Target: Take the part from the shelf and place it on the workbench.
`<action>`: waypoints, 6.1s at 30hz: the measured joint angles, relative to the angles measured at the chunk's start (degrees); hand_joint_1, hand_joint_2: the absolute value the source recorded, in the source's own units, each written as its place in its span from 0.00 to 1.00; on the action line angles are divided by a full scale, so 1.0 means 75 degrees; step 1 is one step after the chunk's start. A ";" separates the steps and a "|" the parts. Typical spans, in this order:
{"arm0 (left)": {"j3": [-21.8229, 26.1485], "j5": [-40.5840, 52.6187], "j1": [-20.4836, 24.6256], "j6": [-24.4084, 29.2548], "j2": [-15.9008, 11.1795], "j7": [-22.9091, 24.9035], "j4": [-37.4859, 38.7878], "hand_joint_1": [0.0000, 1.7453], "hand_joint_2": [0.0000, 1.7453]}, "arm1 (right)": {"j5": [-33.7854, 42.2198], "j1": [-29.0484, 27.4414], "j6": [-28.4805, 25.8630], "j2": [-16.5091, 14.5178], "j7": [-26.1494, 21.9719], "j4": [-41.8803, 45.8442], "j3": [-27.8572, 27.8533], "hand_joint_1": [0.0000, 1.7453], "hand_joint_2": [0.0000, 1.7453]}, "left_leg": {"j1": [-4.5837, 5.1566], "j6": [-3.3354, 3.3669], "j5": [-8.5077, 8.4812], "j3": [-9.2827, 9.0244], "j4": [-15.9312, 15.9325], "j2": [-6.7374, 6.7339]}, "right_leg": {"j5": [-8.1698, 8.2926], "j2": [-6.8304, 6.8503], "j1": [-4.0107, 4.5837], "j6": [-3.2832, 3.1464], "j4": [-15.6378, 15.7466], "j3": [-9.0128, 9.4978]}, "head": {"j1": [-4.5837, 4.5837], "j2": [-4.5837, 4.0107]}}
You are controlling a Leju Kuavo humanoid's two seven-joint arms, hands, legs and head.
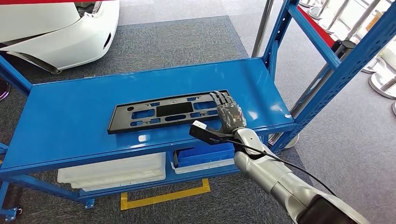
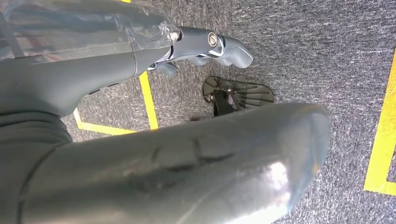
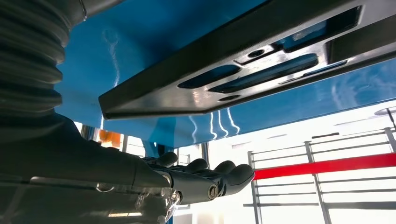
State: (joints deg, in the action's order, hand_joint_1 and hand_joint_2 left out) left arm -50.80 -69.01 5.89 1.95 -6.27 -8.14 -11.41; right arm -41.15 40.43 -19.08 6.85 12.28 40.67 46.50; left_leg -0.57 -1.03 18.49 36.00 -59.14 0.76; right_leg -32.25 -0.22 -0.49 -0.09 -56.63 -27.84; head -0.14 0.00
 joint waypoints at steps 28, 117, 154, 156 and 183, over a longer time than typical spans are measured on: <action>-0.0163 -0.0113 -0.0020 0.0106 0.0000 -0.0205 0.0000 0.00 0.00 | -0.0062 0.0307 0.0195 0.0299 -0.0106 -0.0630 0.0216 1.00 1.00 | -0.0008 -0.0009 -0.0018 -0.0024 0.0001 0.0001 | 0.0012 0.0002 0.0004 -0.0017 0.0000 0.0018 | -0.0019 0.0000; -0.0166 -0.0060 0.0020 0.0248 -0.0003 -0.0608 0.0000 0.00 0.00 | -0.1071 -0.1044 0.0871 0.1792 0.1396 0.3666 -0.1169 0.00 1.00 | -0.0005 0.0001 -0.0038 -0.0063 0.0008 -0.0004 | 0.0034 0.0000 0.0006 -0.0022 0.0003 0.0055 | -0.0044 0.0000; -0.0166 -0.0068 0.0020 0.0270 -0.0003 -0.0638 0.0000 0.00 0.00 | -0.1071 -0.1004 0.0751 0.1763 0.1390 0.2893 -0.1246 0.00 1.00 | -0.0004 0.0001 -0.0038 -0.0063 0.0010 -0.0004 | 0.0034 -0.0001 0.0006 -0.0022 0.0003 0.0056 | -0.0043 0.0000; -0.0166 -0.0068 0.0020 0.0270 -0.0003 -0.0638 0.0000 0.00 0.00 | -0.1070 -0.1004 0.0742 0.1756 0.1372 0.2890 -0.1246 0.00 1.00 | -0.0004 0.0001 -0.0038 -0.0063 0.0010 -0.0004 | 0.0034 -0.0001 0.0006 -0.0022 0.0003 0.0056 | -0.0045 0.0000; -0.0172 0.0099 0.0128 0.0270 0.0000 -0.0603 0.0000 0.00 0.00 | 0.0694 -0.2162 0.0390 0.0243 0.0467 0.4465 -0.0981 0.00 1.00 | -0.0011 -0.0005 -0.0042 -0.0065 0.0018 -0.0005 | 0.0031 -0.0004 0.0013 -0.0028 0.0002 0.0054 | -0.0036 0.0000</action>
State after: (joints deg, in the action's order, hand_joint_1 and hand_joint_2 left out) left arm -52.09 -68.27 6.86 3.98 -6.27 -12.66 -11.41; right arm -35.94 24.21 -16.16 8.67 15.78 74.16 39.14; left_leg -0.65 -1.06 18.17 35.51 -59.01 0.72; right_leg -32.01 -0.25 -0.39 -0.30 -56.62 -27.44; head -0.41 0.00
